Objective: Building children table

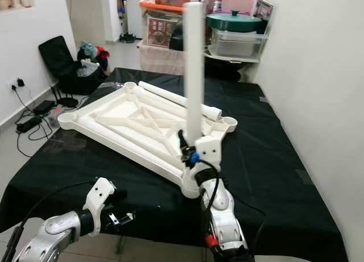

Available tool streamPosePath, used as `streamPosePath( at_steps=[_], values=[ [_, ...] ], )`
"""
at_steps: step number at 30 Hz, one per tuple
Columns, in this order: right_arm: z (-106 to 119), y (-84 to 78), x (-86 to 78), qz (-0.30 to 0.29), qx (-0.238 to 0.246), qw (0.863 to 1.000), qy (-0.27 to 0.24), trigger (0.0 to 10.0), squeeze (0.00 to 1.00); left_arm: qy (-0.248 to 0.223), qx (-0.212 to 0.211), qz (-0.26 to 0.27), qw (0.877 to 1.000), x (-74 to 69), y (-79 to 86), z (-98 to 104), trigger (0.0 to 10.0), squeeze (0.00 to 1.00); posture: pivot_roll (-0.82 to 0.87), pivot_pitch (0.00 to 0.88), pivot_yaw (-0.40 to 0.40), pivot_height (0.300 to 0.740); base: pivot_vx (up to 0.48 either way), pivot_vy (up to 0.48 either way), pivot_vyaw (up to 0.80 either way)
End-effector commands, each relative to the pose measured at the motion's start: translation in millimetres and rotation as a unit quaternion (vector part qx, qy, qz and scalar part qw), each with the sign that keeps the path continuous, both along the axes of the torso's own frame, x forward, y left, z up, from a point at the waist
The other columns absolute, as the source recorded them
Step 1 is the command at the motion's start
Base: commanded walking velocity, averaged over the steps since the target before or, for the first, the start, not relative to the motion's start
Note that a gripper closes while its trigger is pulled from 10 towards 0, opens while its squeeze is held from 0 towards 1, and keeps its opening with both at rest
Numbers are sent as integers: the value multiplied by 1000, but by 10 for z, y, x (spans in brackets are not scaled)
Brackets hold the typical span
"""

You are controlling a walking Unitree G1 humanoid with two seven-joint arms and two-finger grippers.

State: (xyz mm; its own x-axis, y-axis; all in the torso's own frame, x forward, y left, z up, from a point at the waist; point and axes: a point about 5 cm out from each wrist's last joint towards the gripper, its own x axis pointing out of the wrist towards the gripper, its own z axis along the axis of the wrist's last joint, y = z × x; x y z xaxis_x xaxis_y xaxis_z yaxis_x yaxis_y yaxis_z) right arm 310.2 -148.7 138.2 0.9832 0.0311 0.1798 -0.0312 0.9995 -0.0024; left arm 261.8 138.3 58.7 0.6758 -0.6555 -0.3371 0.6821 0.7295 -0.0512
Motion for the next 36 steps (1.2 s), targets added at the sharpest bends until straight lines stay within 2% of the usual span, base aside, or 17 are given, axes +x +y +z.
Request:
streamPosePath(
  at_steps=[1,3,6,9,11,20,22,26,27,28,29,30,31,33,34,35,36],
  values=[
    [-562,-257,-118,-77,28,986,142,0,0,0,1,8,1000,10,0,-17,10000,0,73,0,-83,740,0,0,0],
    [-575,-260,-115,-88,39,985,145,0,0,0,1,9,1000,13,-2,-16,10000,0,73,0,-83,740,0,0,0],
    [-602,-325,-122,-145,85,975,146,0,0,-2,2,18,1000,29,3,-15,10000,0,74,0,-81,740,0,0,0],
    [-603,-355,-127,-165,87,972,144,0,0,-3,3,22,1000,38,13,-15,10000,0,74,0,-80,740,0,0,0],
    [-594,-415,-149,-204,81,966,138,0,0,-5,7,32,999,57,39,-16,10000,0,73,0,-77,740,0,0,0],
    [-584,-508,-202,-271,66,951,132,0,0,-9,12,45,999,99,55,-14,10000,0,69,0,-72,740,0,0,0],
    [-564,-572,-232,-304,66,943,121,0,0,-11,13,52,998,121,60,-10,10000,0,68,0,-71,740,0,0,0],
    [-559,-589,-238,-313,73,940,118,0,0,-11,13,56,998,129,62,-8,10000,0,67,0,-71,740,0,0,0],
    [-540,-516,-204,-278,95,950,108,0,0,-11,12,57,998,129,61,-9,10000,0,66,0,-71,740,0,0,0],
    [-540,-516,-204,-278,95,950,108,0,0,-11,12,57,998,129,61,-9,10000,0,66,0,-71,740,0,0,0],
    [-508,-406,-157,-220,114,964,97,0,0,-11,11,57,998,129,59,-9,10000,0,67,0,-72,740,0,0,0],
    [-508,-406,-157,-220,114,964,97,0,0,-11,11,57,998,129,59,-9,10000,0,67,0,-72,740,0,0,0],
    [-413,-205,-111,-111,130,983,71,0,0,-11,9,56,998,128,57,-9,10000,0,67,0,-71,740,0,0,0],
    [-413,-205,-111,-111,130,983,71,0,0,-11,9,56,998,128,57,-9,10000,0,67,0,-71,740,0,0,0],
    [-321,-31,-114,-11,125,991,44,0,0,-10,7,56,998,127,55,-11,10000,0,63,0,-68,740,0,0,0],
    [-321,-31,-114,-11,125,991,44,0,0,-10,7,56,998,127,55,-11,10000,0,63,0,-68,740,0,0,0],
    [-247,105,-161,82,110,990,24,0,0,-9,6,53,999,123,45,-15,10000,0,60,0,-75,740,0,0,0]
  ],
)
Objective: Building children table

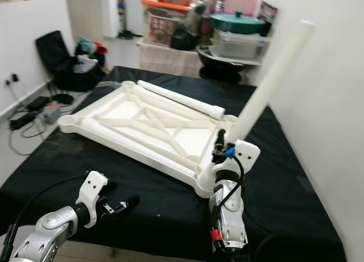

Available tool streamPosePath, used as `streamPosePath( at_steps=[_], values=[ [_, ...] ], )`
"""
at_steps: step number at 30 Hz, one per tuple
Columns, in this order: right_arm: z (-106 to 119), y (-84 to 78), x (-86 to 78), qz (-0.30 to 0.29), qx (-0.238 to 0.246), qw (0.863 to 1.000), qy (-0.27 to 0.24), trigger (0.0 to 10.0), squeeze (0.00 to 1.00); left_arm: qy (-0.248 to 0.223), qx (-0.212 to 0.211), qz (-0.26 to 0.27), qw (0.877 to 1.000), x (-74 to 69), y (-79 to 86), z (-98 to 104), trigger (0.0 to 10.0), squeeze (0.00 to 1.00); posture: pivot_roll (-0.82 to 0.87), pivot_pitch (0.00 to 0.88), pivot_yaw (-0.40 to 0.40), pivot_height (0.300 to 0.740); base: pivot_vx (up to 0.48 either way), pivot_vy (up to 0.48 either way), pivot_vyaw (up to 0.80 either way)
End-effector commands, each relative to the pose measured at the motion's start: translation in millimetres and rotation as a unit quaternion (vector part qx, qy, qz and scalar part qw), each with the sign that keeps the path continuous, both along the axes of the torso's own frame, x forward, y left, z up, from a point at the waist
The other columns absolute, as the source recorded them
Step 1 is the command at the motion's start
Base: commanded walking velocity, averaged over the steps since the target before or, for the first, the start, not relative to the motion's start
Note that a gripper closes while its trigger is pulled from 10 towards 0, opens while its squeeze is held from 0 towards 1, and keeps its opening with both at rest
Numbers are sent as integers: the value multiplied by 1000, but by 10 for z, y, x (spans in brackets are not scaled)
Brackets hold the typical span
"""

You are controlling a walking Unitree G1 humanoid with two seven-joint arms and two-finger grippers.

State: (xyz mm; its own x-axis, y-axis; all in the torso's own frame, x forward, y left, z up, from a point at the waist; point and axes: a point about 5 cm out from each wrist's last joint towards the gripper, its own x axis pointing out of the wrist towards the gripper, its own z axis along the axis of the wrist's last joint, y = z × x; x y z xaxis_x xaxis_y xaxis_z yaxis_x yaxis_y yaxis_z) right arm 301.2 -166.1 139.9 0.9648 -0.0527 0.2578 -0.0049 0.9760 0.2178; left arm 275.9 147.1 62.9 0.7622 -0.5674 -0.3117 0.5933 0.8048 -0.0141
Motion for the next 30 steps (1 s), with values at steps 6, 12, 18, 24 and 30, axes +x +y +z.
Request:
streamPosePath(
  at_steps=[6,12,18,24,30],
  values=[
    [-242,543,-340,317,-84,945,23,0,0,14,-2,-12,1000,-20,-56,-61,10000,0,64,0,-89,740,0,0,0],
    [-334,666,-528,400,-115,909,28,0,0,15,-8,-14,1000,-28,-47,-57,10000,0,70,0,-86,740,0,0,0],
    [-276,708,-577,427,-92,899,4,0,0,16,-12,-17,1000,-42,-31,-50,10000,0,68,0,-75,740,0,0,0],
    [-234,703,-621,441,-62,895,-10,0,0,19,-15,-22,999,-53,-22,-46,10000,0,68,0,-69,740,0,0,0],
    [-198,710,-736,490,-50,870,-17,0,0,23,-16,-27,999,-65,-19,-48,10000,0,66,0,-63,740,0,0,0]
  ],
)
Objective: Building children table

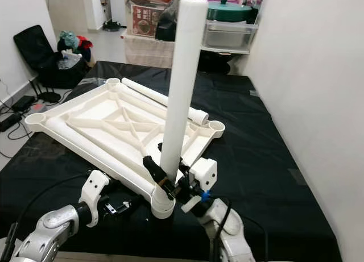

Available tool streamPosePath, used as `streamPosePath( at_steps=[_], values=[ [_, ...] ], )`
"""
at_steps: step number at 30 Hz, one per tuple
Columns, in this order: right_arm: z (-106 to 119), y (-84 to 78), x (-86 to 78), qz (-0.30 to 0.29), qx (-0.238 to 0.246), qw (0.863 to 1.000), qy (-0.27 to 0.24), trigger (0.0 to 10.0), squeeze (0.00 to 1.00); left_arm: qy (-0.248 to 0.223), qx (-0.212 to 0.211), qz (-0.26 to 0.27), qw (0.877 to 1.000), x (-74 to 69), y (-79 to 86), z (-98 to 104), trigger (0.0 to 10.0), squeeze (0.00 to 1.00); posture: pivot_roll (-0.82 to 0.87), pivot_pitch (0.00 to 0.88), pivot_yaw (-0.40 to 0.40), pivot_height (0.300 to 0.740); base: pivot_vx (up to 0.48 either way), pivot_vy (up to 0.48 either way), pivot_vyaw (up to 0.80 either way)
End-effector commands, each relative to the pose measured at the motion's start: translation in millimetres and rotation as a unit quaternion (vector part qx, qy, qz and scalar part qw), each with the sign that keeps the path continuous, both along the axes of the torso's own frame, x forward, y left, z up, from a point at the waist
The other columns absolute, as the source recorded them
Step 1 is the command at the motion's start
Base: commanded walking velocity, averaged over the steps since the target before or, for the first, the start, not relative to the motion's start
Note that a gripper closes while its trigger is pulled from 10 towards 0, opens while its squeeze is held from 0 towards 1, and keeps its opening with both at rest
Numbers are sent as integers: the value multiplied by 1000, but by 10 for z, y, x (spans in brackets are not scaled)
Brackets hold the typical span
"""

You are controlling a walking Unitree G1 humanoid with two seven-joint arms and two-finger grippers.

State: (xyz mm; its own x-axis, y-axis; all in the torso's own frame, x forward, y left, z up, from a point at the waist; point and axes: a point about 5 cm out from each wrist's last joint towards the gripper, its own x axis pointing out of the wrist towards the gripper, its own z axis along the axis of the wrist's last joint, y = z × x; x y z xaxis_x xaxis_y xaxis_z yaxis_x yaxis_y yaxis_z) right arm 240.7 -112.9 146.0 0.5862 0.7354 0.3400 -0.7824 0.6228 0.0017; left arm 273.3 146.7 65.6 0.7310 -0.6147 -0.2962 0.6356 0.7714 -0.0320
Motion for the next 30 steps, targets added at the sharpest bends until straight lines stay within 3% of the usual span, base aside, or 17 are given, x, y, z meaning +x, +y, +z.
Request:
streamPosePath(
  at_steps=[1,6,23,28,30],
  values=[
    [-255,188,-163,84,-11,994,76,0,0,24,-3,-1,1000,-44,-15,-77,10000,0,66,0,-62,740,0,0,0],
    [-233,193,-184,112,-17,991,72,0,0,26,-4,-6,1000,-52,-26,-74,10000,0,76,0,-64,740,0,0,0],
    [-242,168,-115,120,-26,990,74,0,0,27,-4,-9,1000,-60,-23,-70,10000,0,83,0,-69,740,0,0,0],
    [-255,164,-99,107,-26,991,75,0,0,28,-4,-10,1000,-67,-28,-73,10000,0,79,0,-66,740,0,0,0],
    [-300,145,-27,58,-46,994,76,0,0,29,-4,-10,1000,-72,-29,-79,10000,0,76,0,-68,740,0,0,0]
  ],
)
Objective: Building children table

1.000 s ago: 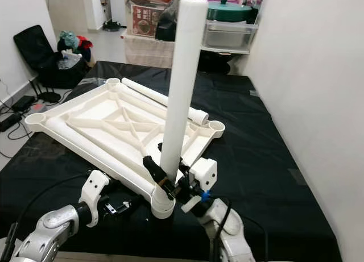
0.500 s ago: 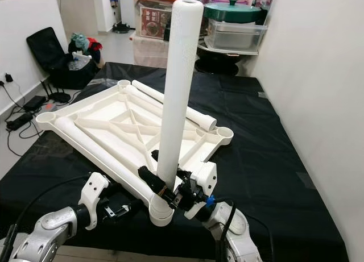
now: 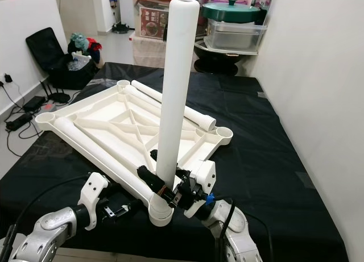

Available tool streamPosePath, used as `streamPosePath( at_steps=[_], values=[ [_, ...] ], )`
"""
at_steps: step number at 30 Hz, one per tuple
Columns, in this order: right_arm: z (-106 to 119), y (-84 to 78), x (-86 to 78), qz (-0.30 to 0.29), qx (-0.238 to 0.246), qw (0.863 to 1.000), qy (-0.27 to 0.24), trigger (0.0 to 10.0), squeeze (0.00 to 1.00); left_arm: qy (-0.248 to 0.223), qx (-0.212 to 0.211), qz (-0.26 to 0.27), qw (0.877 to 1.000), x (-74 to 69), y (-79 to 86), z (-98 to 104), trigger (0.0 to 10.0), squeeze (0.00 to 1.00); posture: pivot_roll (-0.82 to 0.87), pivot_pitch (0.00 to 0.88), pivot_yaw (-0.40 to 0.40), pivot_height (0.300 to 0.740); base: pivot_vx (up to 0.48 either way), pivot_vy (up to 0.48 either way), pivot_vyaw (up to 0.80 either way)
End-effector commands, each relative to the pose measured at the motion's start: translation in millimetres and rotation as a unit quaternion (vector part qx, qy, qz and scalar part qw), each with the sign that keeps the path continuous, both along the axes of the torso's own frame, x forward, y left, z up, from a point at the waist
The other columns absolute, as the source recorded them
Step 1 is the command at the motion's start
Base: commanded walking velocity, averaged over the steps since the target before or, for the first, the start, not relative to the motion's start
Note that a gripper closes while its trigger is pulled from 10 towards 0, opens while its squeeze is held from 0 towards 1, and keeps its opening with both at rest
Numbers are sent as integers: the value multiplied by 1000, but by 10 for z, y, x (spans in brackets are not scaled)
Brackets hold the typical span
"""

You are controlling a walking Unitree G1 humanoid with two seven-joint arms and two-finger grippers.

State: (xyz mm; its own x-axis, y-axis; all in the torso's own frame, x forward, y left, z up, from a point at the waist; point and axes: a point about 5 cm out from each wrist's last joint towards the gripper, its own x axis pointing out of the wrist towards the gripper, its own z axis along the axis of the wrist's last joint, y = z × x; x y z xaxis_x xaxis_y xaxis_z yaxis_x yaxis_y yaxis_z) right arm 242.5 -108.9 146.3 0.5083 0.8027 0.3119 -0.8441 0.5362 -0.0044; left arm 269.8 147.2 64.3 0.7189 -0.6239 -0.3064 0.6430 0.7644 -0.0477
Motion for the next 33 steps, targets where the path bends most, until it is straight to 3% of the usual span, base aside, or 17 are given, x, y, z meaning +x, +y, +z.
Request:
streamPosePath(
  at_steps=[1,4,6,9,16,17,18,19,21,23,24,25,27,28,30,32,33],
  values=[
    [-303,104,-45,4,-36,997,68,0,0,20,-2,-5,1000,-36,-33,-65,10000,0,76,0,-68,740,0,0,0],
    [-324,82,5,-26,-38,996,73,0,0,20,-2,-5,1000,-37,-35,-67,10000,0,74,0,-67,740,0,0,0],
    [-382,-25,143,-118,-53,988,81,0,0,21,-3,-4,1000,-36,-44,-73,10000,0,71,0,-67,740,0,0,0],
    [-382,-25,143,-118,-53,988,81,0,0,21,-3,-4,1000,-36,-44,-73,10000,0,71,0,-67,740,0,0,0],
    [-460,-144,245,-202,-77,972,95,0,0,22,-4,-4,1000,-40,-52,-80,10000,0,66,0,-67,740,0,0,0],
    [-484,-241,299,-265,-78,955,105,0,0,23,-4,-4,1000,-40,-53,-82,10000,0,61,0,-64,740,0,0,0],
    [-484,-241,299,-265,-78,955,105,0,0,23,-4,-4,1000,-40,-53,-82,10000,0,61,0,-64,740,0,0,0],
    [-497,-329,329,-320,-87,938,104,0,0,23,-5,-4,1000,-37,-54,-84,10000,0,58,0,-63,740,0,0,0],
    [-497,-329,329,-320,-87,938,104,0,0,23,-5,-4,1000,-37,-54,-84,10000,0,58,0,-63,740,0,0,0],
    [-539,-492,351,-419,-118,895,101,0,0,24,-6,-3,1000,-31,-59,-86,10000,0,54,0,-61,740,0,0,0],
    [-539,-492,351,-419,-118,895,101,0,0,24,-6,-3,1000,-31,-59,-86,10000,0,54,0,-61,740,0,0,0],
    [-557,-543,352,-447,-132,879,100,0,0,24,-6,-3,1000,-29,-61,-86,10000,0,54,0,-61,740,0,0,0],
    [-557,-543,352,-447,-132,879,100,0,0,24,-6,-3,1000,-29,-61,-86,10000,0,54,0,-61,740,0,0,0],
    [-576,-589,354,-472,-133,865,105,0,0,24,-6,-2,1000,-27,-63,-86,10000,0,54,0,-62,740,0,0,0],
    [-576,-589,354,-472,-133,865,105,0,0,24,-6,-2,1000,-27,-63,-86,10000,0,54,0,-62,740,0,0,0],
    [-597,-735,368,-539,-118,825,122,0,0,23,-8,1,1000,-19,-69,-85,10000,0,56,0,-65,740,0,0,0],
    [-597,-735,368,-539,-118,825,122,0,0,23,-8,1,1000,-19,-69,-85,10000,0,56,0,-65,740,0,0,0]
  ],
)
